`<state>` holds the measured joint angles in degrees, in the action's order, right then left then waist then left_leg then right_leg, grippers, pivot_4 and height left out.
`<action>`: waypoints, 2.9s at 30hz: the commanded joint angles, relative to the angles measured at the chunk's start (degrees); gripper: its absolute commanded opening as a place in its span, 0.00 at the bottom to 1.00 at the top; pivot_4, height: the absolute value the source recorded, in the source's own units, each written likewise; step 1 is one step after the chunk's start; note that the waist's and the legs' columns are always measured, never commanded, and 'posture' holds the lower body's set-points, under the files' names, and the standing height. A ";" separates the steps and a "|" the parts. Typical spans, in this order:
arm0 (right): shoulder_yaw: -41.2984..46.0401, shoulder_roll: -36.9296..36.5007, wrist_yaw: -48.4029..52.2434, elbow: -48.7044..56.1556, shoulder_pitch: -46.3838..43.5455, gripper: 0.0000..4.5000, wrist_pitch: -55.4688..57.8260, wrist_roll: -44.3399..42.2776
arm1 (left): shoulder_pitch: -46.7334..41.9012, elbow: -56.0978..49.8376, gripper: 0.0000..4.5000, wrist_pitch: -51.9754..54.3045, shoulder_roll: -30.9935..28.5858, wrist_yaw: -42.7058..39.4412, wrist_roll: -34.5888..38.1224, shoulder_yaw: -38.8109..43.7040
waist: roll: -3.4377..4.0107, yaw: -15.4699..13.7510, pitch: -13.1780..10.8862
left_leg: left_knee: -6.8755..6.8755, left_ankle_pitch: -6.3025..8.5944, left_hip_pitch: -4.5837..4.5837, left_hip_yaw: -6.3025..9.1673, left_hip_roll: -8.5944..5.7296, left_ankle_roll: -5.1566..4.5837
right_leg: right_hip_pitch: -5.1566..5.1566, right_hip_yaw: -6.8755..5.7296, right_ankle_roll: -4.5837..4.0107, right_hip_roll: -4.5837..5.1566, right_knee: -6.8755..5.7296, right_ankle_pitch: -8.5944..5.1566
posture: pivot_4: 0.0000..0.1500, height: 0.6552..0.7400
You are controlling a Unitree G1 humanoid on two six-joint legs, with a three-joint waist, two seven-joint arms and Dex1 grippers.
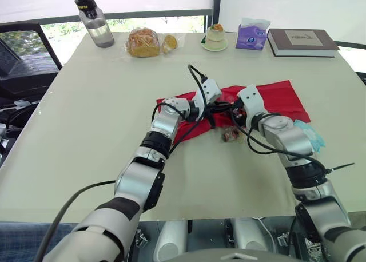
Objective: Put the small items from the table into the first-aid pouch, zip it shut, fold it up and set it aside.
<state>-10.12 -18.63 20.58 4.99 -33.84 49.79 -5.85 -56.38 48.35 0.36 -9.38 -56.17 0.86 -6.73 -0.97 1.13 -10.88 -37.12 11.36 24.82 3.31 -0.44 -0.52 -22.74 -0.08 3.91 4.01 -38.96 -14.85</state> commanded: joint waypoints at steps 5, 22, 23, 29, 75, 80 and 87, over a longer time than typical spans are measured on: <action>1.90 -2.53 0.38 3.56 1.88 0.36 -0.13 0.48 | -3.09 2.23 0.00 -0.53 -1.34 -2.43 1.69 0.89 | 0.00 0.03 0.00 | -0.01 0.00 -0.01 -0.01 0.01 0.00 | 0.00 0.01 0.00 -0.01 0.00 0.00 | 1.00 0.92; 0.31 5.30 -0.57 -21.52 -10.32 0.02 -15.90 4.54 | -2.60 2.63 0.00 -0.94 -1.51 -4.29 1.26 0.26 | 0.00 0.85 0.00 | 0.02 0.00 -0.01 0.01 0.01 0.01 | -0.01 0.00 0.00 -0.01 0.00 0.00 | 1.00 0.92; 0.42 5.49 -0.58 -22.60 -10.82 0.02 -16.62 4.71 | -2.55 2.65 0.00 -0.96 -1.56 -4.29 1.25 0.28 | 0.00 0.89 0.00 | 0.02 0.00 0.00 0.00 0.00 0.01 | -0.01 0.01 0.00 -0.01 0.02 0.00 | 1.00 0.92; 1.20 3.71 0.83 -21.13 -9.39 0.02 -16.73 5.12 | -2.49 3.09 0.00 -1.19 -1.72 -3.76 1.24 0.55 | 0.01 0.98 -0.01 | 0.07 0.00 0.01 -0.01 -0.01 0.01 | -0.02 0.01 0.00 0.01 0.03 0.00 | 1.00 0.92; 58.44 -34.88 42.52 21.36 47.33 0.98 -13.87 -44.85 | -3.06 11.26 0.00 -8.02 -10.15 -4.13 -1.25 0.49 | -0.01 0.42 -0.02 | -0.05 0.01 -0.11 -0.11 0.11 0.00 | 0.17 0.07 0.16 -0.02 0.10 -0.08 | 1.00 0.92; 44.14 -35.37 38.36 21.90 41.27 0.98 -15.68 -38.86 | -2.65 10.58 0.00 -7.75 -9.45 -4.31 -1.30 0.36 | -0.01 0.21 -0.01 | -0.06 0.01 -0.10 -0.11 0.11 0.00 | 0.16 0.07 0.17 -0.01 0.09 -0.08 | 1.00 0.92; 21.94 -31.77 35.95 17.36 28.71 0.98 -26.47 -23.07 | -2.57 9.87 0.00 -7.17 -8.88 -4.12 -1.22 0.46 | -0.01 -0.40 -0.01 | -0.06 0.01 -0.07 -0.07 0.09 0.00 | 0.14 0.04 0.13 -0.02 0.10 -0.07 | 1.00 0.92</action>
<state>13.98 -50.92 57.14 23.52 -3.21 27.87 -33.09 -58.29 59.30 -6.71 -18.25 -60.49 -0.53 -6.74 -0.98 0.74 -10.89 -37.19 11.36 24.74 3.24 -0.37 -0.52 -22.58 -0.04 4.02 4.00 -38.85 -14.90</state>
